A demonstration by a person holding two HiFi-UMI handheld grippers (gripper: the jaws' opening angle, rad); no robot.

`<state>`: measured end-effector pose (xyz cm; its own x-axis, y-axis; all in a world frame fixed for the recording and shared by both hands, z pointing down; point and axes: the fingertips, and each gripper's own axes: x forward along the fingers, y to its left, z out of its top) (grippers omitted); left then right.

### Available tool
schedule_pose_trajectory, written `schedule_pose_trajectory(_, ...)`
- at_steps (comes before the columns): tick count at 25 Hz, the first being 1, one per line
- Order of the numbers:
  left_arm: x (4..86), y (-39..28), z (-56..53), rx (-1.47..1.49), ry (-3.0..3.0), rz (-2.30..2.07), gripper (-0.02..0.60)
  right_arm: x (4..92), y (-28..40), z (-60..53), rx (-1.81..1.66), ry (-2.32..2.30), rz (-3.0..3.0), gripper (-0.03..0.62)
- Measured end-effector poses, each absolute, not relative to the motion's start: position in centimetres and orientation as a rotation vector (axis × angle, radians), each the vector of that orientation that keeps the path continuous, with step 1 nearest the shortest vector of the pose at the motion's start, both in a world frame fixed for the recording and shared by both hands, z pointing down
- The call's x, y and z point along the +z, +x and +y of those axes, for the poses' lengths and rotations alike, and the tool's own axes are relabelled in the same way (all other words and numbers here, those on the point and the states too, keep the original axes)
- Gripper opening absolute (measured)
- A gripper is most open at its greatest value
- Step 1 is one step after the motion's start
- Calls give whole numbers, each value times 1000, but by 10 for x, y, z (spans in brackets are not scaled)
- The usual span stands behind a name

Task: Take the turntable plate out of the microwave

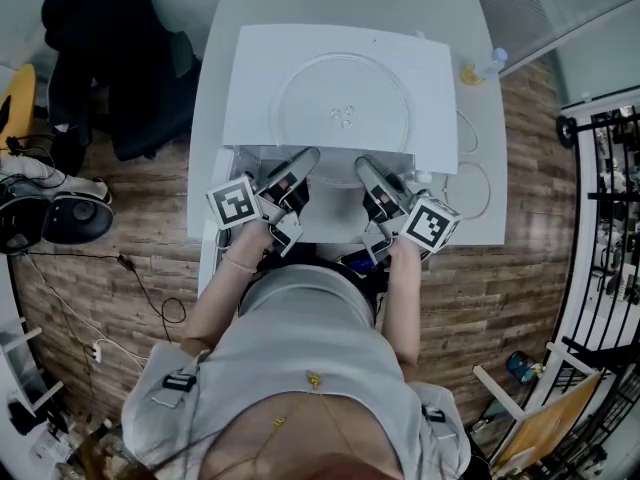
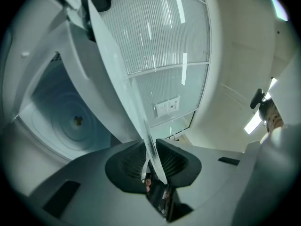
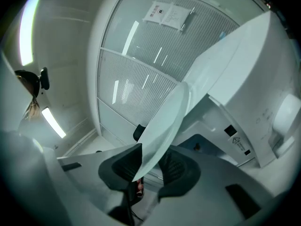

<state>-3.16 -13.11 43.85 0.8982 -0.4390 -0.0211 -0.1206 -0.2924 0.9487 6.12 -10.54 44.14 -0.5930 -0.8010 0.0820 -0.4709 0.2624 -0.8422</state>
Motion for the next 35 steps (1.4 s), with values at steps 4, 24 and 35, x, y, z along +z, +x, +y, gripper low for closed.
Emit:
schedule_pose_trajectory(4,438,-35,-134,-326,1956,-459,84,445,62,-105,-1218,-1226,2224,141)
schedule_pose_trajectory(24,433,-57,-89,-25,2530,-773,324,438,66,-61,-724,-1537,2560,304)
schedule_pose_trajectory(35,428,-62,-83,212,2825,-1001,330,440,64,-56,-397,-1876,2676,321)
